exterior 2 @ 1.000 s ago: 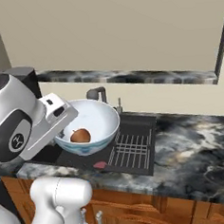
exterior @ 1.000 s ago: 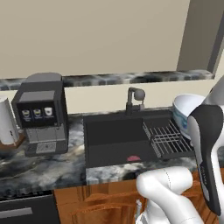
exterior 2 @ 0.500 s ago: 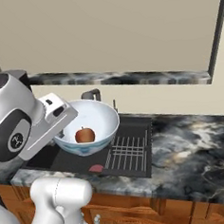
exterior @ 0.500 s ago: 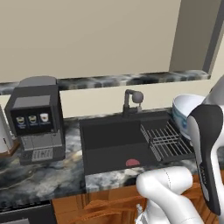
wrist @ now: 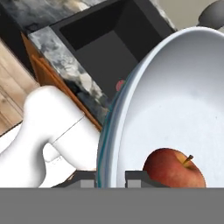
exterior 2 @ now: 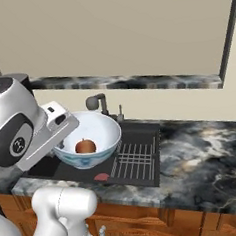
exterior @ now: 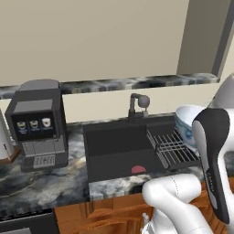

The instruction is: Pick the apple from the cabinet and place it in the bowl. Then pick the bowl and place it in the sink. Then turn on the sink facuet.

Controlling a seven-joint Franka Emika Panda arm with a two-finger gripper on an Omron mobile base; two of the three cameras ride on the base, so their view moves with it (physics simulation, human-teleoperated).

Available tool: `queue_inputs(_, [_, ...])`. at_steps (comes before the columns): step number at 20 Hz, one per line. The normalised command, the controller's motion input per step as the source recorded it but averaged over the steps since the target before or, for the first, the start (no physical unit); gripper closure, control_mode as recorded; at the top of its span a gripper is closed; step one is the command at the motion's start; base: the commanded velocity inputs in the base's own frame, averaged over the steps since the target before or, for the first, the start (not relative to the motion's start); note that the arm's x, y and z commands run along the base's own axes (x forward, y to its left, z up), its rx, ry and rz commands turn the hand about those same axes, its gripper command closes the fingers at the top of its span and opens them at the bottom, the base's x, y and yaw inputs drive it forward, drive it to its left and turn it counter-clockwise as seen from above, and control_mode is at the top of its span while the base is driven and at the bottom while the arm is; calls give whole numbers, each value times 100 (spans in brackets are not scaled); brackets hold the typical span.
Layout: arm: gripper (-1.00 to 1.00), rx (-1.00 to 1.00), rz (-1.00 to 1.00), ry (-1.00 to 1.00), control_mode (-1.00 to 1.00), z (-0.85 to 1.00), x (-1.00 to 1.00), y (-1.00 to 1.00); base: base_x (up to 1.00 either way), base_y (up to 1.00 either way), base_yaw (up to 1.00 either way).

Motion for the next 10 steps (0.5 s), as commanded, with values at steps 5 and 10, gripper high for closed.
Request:
queue_inputs(5, [100, 8, 1, 13, -100, -95, 32, 94, 0, 0, 0])
queue_inputs(10, [100, 1, -1, 3, -100, -79, 76, 89, 0, 0, 0])
